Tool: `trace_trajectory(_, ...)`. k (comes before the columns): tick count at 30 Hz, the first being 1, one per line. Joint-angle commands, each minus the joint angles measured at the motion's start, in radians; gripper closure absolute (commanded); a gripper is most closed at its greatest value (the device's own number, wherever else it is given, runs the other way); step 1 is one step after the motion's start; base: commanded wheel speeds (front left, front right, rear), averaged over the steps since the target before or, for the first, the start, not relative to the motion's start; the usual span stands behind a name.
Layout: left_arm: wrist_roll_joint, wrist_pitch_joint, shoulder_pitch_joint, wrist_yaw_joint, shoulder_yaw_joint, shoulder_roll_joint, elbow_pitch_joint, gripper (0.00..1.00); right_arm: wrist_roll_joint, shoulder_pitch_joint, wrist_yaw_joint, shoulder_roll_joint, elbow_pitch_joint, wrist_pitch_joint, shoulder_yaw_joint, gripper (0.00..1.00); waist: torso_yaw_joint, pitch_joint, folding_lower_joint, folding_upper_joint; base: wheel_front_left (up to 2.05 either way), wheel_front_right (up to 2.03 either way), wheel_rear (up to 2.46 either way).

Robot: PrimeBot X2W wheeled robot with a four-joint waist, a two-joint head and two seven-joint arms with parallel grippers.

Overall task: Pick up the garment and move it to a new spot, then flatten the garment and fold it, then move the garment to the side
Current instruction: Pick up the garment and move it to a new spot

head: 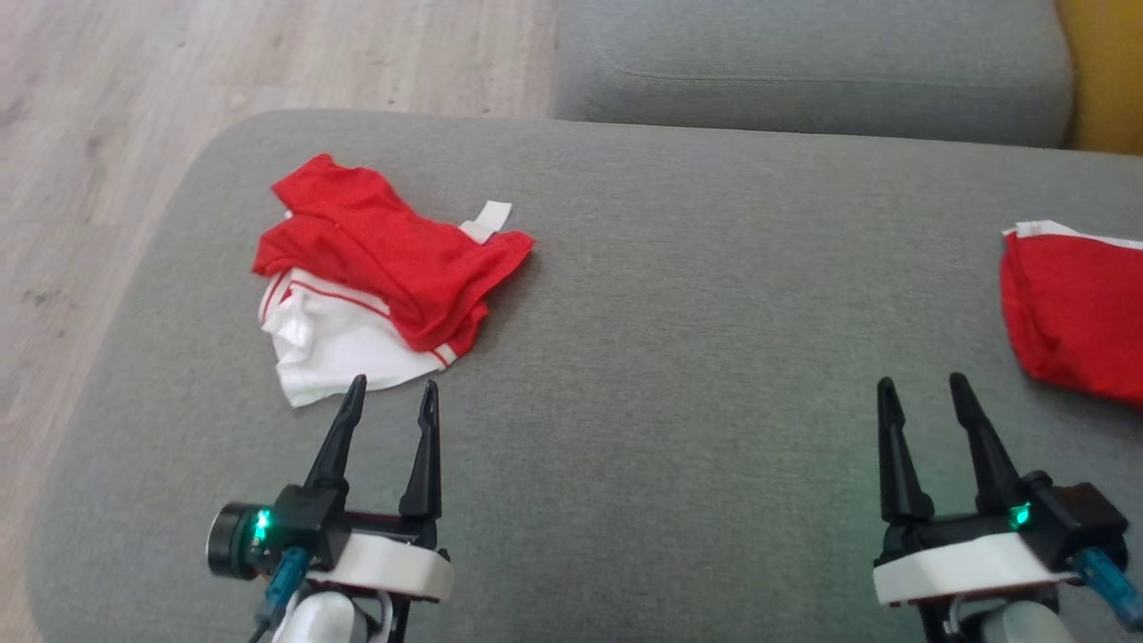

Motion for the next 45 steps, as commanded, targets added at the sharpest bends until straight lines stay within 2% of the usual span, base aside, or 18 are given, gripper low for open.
trace_trajectory(1,0.001,-0.005,-0.029,0.009,0.033,0.007,-0.024,0.0,0.002,-0.029,0.007,-0.004,-0.031,-0.011,0.031,0.0,0.016,0.0,0.0,0.0,0.0,0.0,0.0)
trace_trajectory(18,0.022,-0.005,-0.013,0.0,0.053,0.007,-0.015,0.0,0.024,-0.005,0.007,-0.004,-0.019,-0.011,0.135,0.0,0.242,-0.036,0.0,0.0,0.0,0.0,0.0)
trace_trajectory(24,0.034,-0.005,-0.012,-0.008,0.056,0.007,-0.014,0.0,0.026,-0.001,0.007,-0.004,-0.012,-0.011,0.145,0.0,0.292,-0.036,0.0,0.0,0.0,0.0,0.0)
trace_trajectory(31,0.042,-0.005,-0.014,-0.011,0.069,0.007,-0.016,0.0,0.03,-0.002,0.007,-0.004,-0.005,-0.011,0.162,0.0,0.304,-0.028,0.0,0.0,0.0,0.0,0.0)
trace_trajectory(37,0.056,-0.005,-0.055,-0.032,0.07,0.012,-0.001,0.0,0.019,-0.022,0.007,-0.004,-0.008,-0.011,0.149,0.0,0.276,0.015,0.0,0.0,0.0,0.0,0.0)
trace_trajectory(41,0.058,-0.005,-0.155,-0.062,0.06,0.017,0.046,0.0,-0.003,-0.051,0.007,-0.004,-0.027,-0.011,0.142,0.0,0.243,0.079,0.0,0.0,0.0,0.0,0.0)
trace_trajectory(45,0.057,0.027,-0.326,-0.097,0.026,0.018,0.138,0.0,-0.017,-0.087,0.007,-0.004,-0.064,-0.011,0.123,0.0,0.209,0.154,0.0,0.0,0.0,0.0,0.0)
